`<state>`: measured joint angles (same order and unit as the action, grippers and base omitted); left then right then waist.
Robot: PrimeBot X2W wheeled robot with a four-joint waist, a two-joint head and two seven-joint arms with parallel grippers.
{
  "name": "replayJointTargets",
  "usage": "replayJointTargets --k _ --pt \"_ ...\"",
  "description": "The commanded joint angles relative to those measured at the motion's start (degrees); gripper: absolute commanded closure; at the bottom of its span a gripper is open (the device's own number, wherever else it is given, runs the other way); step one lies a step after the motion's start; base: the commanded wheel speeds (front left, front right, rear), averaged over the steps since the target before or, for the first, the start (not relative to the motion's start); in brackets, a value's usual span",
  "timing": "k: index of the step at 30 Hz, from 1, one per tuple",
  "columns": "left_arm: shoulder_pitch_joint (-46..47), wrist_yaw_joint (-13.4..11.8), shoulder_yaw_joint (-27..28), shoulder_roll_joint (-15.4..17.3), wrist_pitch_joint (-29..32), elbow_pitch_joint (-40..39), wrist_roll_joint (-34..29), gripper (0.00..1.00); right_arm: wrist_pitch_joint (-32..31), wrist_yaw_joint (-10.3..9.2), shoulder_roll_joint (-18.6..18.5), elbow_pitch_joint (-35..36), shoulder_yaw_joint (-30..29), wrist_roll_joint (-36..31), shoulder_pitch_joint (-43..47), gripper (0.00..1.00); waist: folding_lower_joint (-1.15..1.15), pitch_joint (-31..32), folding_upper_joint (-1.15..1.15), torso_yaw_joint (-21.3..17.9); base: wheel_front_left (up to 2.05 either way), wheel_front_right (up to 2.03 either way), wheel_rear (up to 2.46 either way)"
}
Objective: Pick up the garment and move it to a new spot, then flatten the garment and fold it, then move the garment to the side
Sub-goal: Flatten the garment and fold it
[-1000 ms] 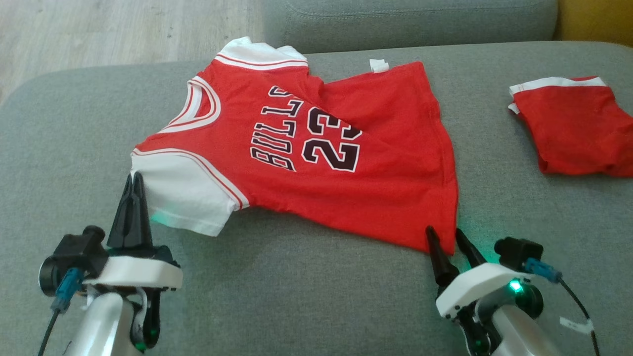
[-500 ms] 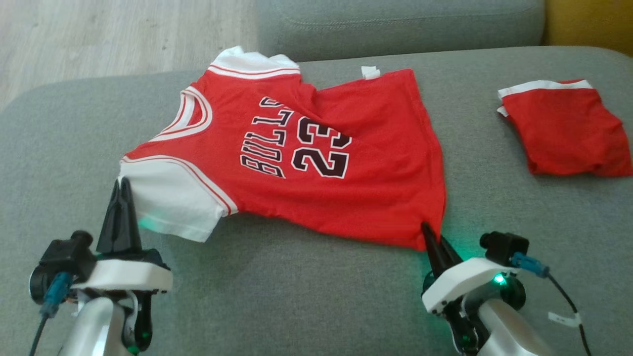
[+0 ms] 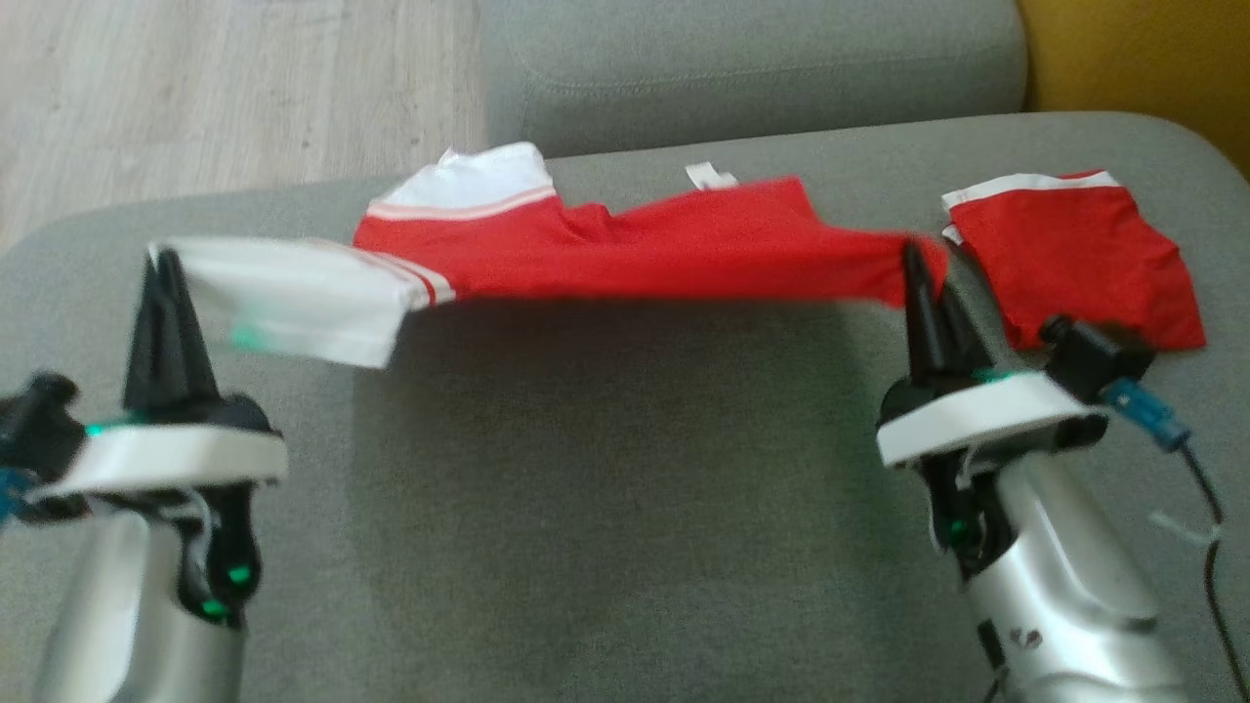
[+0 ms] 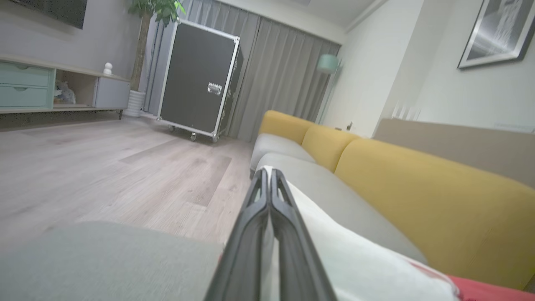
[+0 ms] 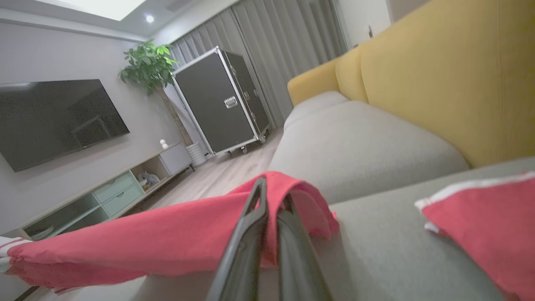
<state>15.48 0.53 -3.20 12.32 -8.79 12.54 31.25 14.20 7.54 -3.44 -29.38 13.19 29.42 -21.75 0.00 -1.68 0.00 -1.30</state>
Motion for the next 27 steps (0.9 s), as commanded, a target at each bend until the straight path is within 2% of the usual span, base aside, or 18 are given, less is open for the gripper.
replayJointTargets --k 1,6,14,18,23,27 --pt "3.96 -0.08 3.21 1.90 0.57 -3.77 0.91 1.00 0.16 -0.05 0.57 3.72 0.13 -1.61 -3.27 1.00 0.00 0.62 0.00 -0.15 0.00 0.00 0.00" --pt "6.08 -0.68 5.19 2.01 2.36 -11.27 3.83 1.00 -2.58 -0.05 0.22 10.88 -2.63 -5.09 -5.41 1.00 0.00 2.13 0.00 -0.44 0.00 0.00 0.00" --pt "6.85 -3.38 8.80 2.06 3.64 -26.45 6.61 1.00 -9.30 -0.05 -0.96 24.87 -5.01 -7.98 -5.12 1.00 0.00 2.84 0.00 -1.13 0.00 0.00 0.00" --pt "8.02 -4.77 9.68 2.81 5.95 -31.16 7.49 1.00 -13.46 -0.05 -0.93 31.15 -6.35 -8.85 -4.05 1.00 0.00 1.93 0.00 -1.14 0.00 0.00 0.00" --pt "12.83 -5.20 9.27 5.40 10.09 -29.22 7.89 1.00 -19.12 -0.05 -0.95 34.58 -7.11 -10.49 -6.10 1.00 0.00 -2.52 0.00 -0.74 0.00 0.00 0.00" --pt "20.50 -3.55 7.85 7.53 13.17 -20.82 9.22 1.00 -22.79 -0.05 -0.98 30.52 -7.65 -10.00 -12.65 1.00 0.00 -8.08 0.00 -0.20 0.00 0.00 0.00"
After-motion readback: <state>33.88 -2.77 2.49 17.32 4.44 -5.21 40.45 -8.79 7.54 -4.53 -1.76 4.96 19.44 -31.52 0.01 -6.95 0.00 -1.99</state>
